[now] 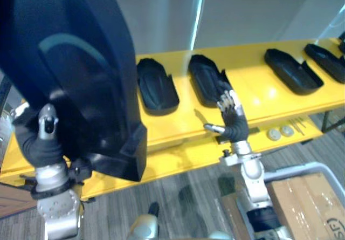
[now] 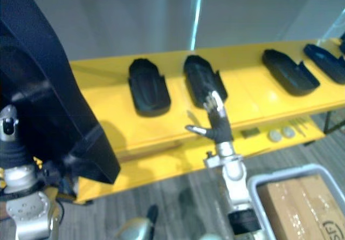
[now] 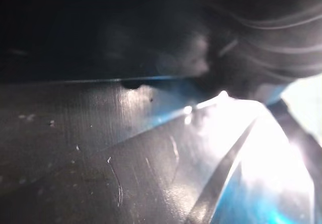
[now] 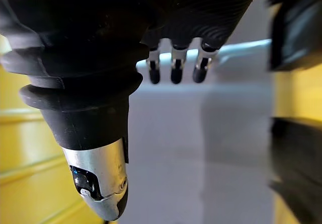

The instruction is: Walk over and take plastic housings, then place them on the shelf

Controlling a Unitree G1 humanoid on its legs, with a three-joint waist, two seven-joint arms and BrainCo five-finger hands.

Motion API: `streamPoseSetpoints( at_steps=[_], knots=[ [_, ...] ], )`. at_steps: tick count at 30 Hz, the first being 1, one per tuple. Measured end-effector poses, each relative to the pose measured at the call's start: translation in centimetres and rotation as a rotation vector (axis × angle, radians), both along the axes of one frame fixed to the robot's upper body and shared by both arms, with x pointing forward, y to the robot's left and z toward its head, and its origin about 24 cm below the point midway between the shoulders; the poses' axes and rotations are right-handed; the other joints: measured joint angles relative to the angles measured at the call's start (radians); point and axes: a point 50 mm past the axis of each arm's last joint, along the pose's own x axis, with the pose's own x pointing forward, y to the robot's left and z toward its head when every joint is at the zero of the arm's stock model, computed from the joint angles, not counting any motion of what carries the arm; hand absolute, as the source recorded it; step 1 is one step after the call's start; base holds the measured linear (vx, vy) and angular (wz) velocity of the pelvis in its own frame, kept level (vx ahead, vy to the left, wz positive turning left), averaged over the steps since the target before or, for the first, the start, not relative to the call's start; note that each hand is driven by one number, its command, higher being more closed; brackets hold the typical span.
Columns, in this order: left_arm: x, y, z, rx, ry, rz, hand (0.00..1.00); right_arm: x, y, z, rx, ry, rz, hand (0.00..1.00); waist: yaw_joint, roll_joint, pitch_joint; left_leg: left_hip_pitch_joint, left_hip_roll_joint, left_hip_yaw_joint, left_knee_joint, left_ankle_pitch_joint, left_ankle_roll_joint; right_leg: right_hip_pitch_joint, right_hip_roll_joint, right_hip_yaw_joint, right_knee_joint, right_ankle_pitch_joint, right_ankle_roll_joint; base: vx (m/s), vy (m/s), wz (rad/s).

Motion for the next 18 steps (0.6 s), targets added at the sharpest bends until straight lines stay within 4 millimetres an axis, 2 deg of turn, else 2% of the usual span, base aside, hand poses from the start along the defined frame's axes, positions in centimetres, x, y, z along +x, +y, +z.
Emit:
streamPoseSetpoints(
  at_steps=[1, 3, 5, 6, 7, 8, 9, 10, 13, 14, 15, 18],
  knots=[
    [0.9, 0.0, -0.2, -0.020, 0.016, -0.005, 1.00, -0.1, -0.1, 0.6, -0.004, -0.026, -0.005, 0.00, -0.017, 0.016, 0.004, 0.001, 0.017, -0.043, 0.002, -0.008, -0.007, -0.037, 0.049, 0.086, -0.073, 0.011, 0.015, 0.16, -0.162, 1.05],
    [1.8, -0.1, -0.7, -0.051, 0.053, -0.004, 1.00, -0.3, -0.4, 1.4, -0.002, -0.061, -0.037, 0.00, -0.044, 0.013, 0.002, 0.006, 0.019, -0.098, -0.002, -0.021, -0.026, -0.052, 0.083, 0.198, -0.189, 0.040, 0.059, 0.15, -0.270, 1.11],
    [2.1, -0.1, -1.1, -0.059, 0.082, 0.001, 1.00, -0.7, -0.5, 2.4, -0.008, -0.112, -0.059, 0.00, -0.038, -0.035, -0.027, 0.008, -0.007, -0.132, -0.007, -0.043, -0.061, -0.045, 0.075, 0.252, -0.267, 0.059, 0.078, 0.16, -0.369, 0.96],
    [2.1, -0.4, -1.5, -0.080, 0.095, -0.006, 1.00, -1.0, -0.9, 3.2, -0.036, -0.165, -0.092, 0.00, -0.042, -0.024, -0.040, 0.012, 0.013, -0.131, -0.016, -0.045, -0.081, -0.021, 0.084, 0.237, -0.273, 0.139, 0.111, 0.26, -0.389, 0.87],
    [1.8, -0.5, -2.3, -0.101, 0.125, -0.005, 1.00, -1.0, -1.1, 4.0, -0.056, -0.215, -0.095, 0.00, -0.038, 0.026, -0.063, 0.023, 0.067, -0.122, -0.032, -0.036, -0.122, 0.004, 0.121, 0.201, -0.306, 0.162, 0.090, 0.28, -0.351, 0.72],
    [1.6, -0.5, -2.7, -0.111, 0.137, 0.003, 1.00, -0.9, -1.0, 4.5, -0.061, -0.234, -0.087, 0.00, -0.030, 0.050, -0.074, 0.025, 0.088, -0.114, -0.037, -0.034, -0.138, 0.017, 0.140, 0.185, -0.328, 0.176, 0.081, 0.30, -0.263, 0.31],
    [1.4, -0.3, -3.1, -0.130, 0.151, 0.018, 1.00, -0.6, -0.5, 5.6, -0.063, -0.276, -0.057, 0.00, -0.022, 0.082, -0.094, 0.026, 0.117, -0.090, -0.047, -0.024, -0.156, 0.040, 0.168, 0.168, -0.353, 0.191, 0.072, 0.29, -0.210, 0.22],
    [1.4, -0.3, -3.2, -0.140, 0.151, 0.021, 1.00, -0.4, -0.1, 7.1, -0.046, -0.331, -0.016, 0.00, -0.013, 0.100, -0.106, 0.030, 0.135, -0.065, -0.047, -0.019, -0.164, 0.054, 0.185, 0.147, -0.356, 0.191, 0.072, 0.27, -0.187, 0.29],
    [1.0, -0.4, -3.2, -0.155, 0.145, 0.024, 1.00, -0.8, 2.0, 9.4, -0.023, -0.423, 0.152, 0.00, -0.007, 0.104, -0.108, 0.043, 0.148, -0.056, -0.021, -0.019, -0.164, 0.106, 0.197, 0.103, -0.371, 0.186, 0.065, 0.21, -0.130, 0.34],
    [0.8, -0.4, -3.6, -0.170, 0.158, 0.028, 1.00, -1.5, 4.0, 9.9, -0.019, -0.445, 0.277, 0.00, -0.002, 0.098, -0.112, 0.041, 0.142, -0.025, 0.000, -0.020, -0.163, 0.141, 0.192, 0.070, -0.387, 0.181, 0.055, 0.10, -0.053, 0.38],
    [0.8, -0.4, -3.7, -0.171, 0.161, 0.029, 1.00, -1.8, 4.6, 10.0, -0.014, -0.444, 0.318, 0.00, -0.001, 0.094, -0.114, 0.039, 0.138, -0.003, 0.005, -0.020, -0.162, 0.152, 0.188, 0.055, -0.395, 0.177, 0.050, 0.14, -0.073, 0.71],
    [0.6, -0.7, -3.3, -0.163, 0.145, 0.012, 1.00, -2.1, 7.1, 9.0, -0.021, -0.360, 0.411, 0.00, -0.001, 0.085, -0.121, 0.004, 0.129, 0.077, -0.006, -0.028, -0.125, 0.207, 0.182, -0.059, -0.452, 0.168, 0.048, 0.07, -0.014, 0.95]
  ],
)
